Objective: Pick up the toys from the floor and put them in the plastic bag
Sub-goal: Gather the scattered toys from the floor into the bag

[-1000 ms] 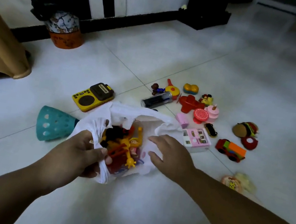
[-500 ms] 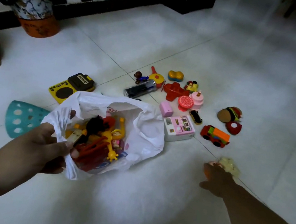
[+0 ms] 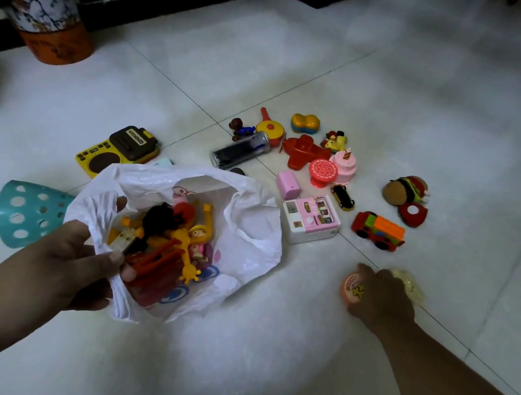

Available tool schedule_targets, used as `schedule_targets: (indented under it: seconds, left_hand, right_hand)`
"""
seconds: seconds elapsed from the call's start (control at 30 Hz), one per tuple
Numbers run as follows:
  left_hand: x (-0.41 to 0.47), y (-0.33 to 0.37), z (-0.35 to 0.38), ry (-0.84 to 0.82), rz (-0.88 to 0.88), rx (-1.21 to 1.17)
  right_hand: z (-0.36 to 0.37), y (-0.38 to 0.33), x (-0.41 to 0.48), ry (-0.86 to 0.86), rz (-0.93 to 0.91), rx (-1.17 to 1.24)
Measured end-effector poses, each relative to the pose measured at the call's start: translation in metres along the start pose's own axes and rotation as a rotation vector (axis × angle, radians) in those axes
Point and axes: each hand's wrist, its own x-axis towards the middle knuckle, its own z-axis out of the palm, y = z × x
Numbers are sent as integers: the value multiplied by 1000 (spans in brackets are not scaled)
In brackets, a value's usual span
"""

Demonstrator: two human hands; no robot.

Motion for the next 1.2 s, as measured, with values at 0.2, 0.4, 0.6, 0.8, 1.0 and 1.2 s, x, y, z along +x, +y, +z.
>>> schedule_targets:
  seconds: [0.2,0.4,0.6,0.8,1.0,1.2]
  left_hand:
    - [5,-2,-1,-9,53,-42]
    - [7,-7,-5,38,54,-64]
    - [7,-8,0,82,37,-37]
    - [-1,-4,-1,94,14,-26]
    - [-13,-3,-6,98,7,-15]
    - [-20,-2,-11,119,-3,7]
  right_hand:
    - [-20,23,17,-167,141,37]
    - [-4,26,17,-232,35,38]
    - [2,9,7,-256,-99,36]
    - [6,-15,-10,-315,-216,122]
    - [7,-35,-21,-218,-233,154]
    - [-43,-61,-29,-83,-274,373]
